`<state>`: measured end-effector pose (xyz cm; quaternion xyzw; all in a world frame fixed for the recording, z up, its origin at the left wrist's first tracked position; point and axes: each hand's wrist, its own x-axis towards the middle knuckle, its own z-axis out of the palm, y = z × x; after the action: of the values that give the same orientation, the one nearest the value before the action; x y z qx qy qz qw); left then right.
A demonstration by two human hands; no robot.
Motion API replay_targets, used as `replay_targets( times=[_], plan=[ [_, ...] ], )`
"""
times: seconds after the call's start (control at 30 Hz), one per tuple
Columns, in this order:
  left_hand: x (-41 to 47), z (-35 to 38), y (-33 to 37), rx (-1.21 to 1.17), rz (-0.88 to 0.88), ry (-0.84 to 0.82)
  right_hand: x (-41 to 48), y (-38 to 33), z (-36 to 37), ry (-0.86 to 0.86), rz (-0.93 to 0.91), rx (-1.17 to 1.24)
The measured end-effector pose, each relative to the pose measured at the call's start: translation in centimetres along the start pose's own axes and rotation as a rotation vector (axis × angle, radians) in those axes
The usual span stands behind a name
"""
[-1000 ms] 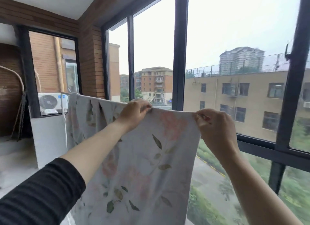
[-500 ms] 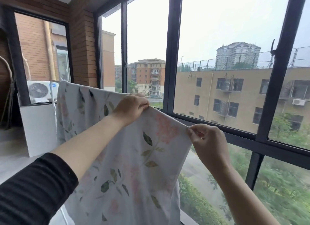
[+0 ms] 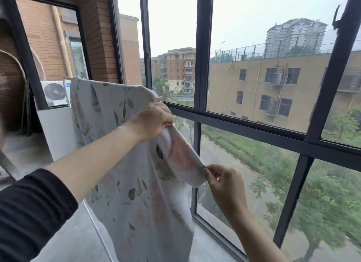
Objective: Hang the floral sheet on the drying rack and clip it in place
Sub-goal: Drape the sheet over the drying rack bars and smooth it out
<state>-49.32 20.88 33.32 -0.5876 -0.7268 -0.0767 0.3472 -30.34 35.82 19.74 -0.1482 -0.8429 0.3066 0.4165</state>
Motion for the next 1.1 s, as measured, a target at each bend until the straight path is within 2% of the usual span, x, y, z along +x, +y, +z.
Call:
replay_targets(
  times=[0.2, 0.3, 0.43, 0.53, 0.63, 0.73, 0.77, 0.87, 0.97, 1.1],
  plan=[
    [-1.3, 1.3, 2.0, -0.001, -0.004, 0.01, -2.2, 2.1, 0.8, 0.028, 0.054, 0.112],
    [-2.7, 2.5, 4.1, -0.018, -0.067, 0.197, -2.5, 2.0, -0.1, 0.087, 0.062, 0.202],
    [-6.6, 4.9, 8.0, -0.141, -0.309, 0.281, -1.9, 2.1, -0.9, 0.06, 0.033, 0.186],
    [-8.5, 6.3, 10.7, -0.371, -0.619, 0.284, -1.8, 2.3, -1.2, 0.051, 0.025, 0.206],
    [-9.9, 8.3, 11.6, -0.537, -0.967, 0.155, -1.8, 1.8, -1.8, 0.072, -0.001, 0.277],
    [-10.6, 10.2, 12.2, -0.676, -1.17, 0.081, -1.9, 1.1, -2.5, 0.068, -0.042, 0.356],
    [-10.6, 10.6, 12.3, -0.682, -1.202, 0.088, -1.9, 0.9, -2.7, 0.069, -0.055, 0.371],
    [-10.6, 10.6, 11.7, -0.521, -1.145, 0.057, -1.8, 0.6, -3.3, 0.076, -0.076, 0.357],
    [-12.0, 9.3, 10.8, -0.48, -1.122, 0.065, -1.8, 1.0, -3.3, 0.059, -0.116, 0.214],
    [-15.2, 7.0, 8.9, -0.247, -1.085, 0.042, -2.4, 1.7, -0.7, -0.073, -0.136, -0.047]
  ],
)
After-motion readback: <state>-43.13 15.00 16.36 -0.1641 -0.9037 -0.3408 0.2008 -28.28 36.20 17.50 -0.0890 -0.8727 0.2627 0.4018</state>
